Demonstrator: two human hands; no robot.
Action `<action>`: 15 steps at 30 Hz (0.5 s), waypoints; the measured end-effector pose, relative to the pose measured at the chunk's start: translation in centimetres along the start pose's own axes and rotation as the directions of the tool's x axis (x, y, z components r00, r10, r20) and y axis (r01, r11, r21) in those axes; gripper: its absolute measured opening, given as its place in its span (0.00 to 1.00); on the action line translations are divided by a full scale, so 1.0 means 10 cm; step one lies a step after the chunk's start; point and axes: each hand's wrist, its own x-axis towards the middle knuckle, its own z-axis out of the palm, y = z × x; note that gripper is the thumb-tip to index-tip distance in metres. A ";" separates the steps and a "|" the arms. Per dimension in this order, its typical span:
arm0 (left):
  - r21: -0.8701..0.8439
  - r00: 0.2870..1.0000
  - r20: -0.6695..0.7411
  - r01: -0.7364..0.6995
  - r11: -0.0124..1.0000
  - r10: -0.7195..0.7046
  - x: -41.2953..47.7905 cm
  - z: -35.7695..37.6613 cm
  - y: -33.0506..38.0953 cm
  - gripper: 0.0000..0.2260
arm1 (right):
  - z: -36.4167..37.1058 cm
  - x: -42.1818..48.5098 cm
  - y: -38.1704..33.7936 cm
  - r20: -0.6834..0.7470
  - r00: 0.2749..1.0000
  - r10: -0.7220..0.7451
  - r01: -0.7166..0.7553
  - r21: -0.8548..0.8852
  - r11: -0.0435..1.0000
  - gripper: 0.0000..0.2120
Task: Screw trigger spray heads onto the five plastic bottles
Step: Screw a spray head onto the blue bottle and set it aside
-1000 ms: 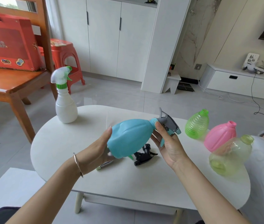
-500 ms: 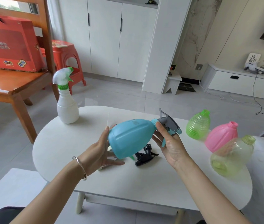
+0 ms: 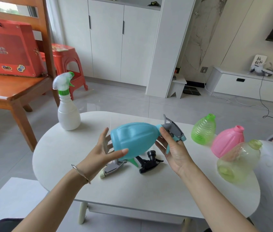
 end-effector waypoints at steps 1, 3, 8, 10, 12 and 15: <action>-0.004 0.999 0.035 -0.004 1.000 0.004 0.01 -0.02 -0.01 0.46 | 0.01 0.00 0.01 0.010 1.000 0.006 -0.006 0.006 1.000 0.11; -0.089 0.985 0.125 0.131 0.987 -0.120 -0.02 0.01 0.02 0.40 | 0.03 0.00 0.02 0.032 0.999 0.010 -0.010 -0.011 1.000 0.12; -0.138 0.971 0.014 0.239 0.961 -0.239 0.00 0.02 0.00 0.29 | 0.08 0.00 0.04 0.015 1.000 0.001 0.000 -0.065 0.998 0.12; -0.128 0.983 0.003 0.183 0.975 -0.184 0.01 -0.02 0.02 0.33 | 0.09 0.01 0.04 -0.009 1.000 -0.006 0.006 -0.045 0.999 0.13; -0.140 0.983 0.078 0.178 0.974 -0.168 0.00 -0.04 0.04 0.35 | 0.11 0.02 0.03 -0.009 1.000 -0.005 0.005 -0.018 1.000 0.13; -0.303 0.938 0.199 0.333 0.893 -0.283 -0.02 -0.01 0.06 0.29 | 0.14 0.03 0.01 0.008 1.000 -0.002 0.002 -0.001 1.000 0.13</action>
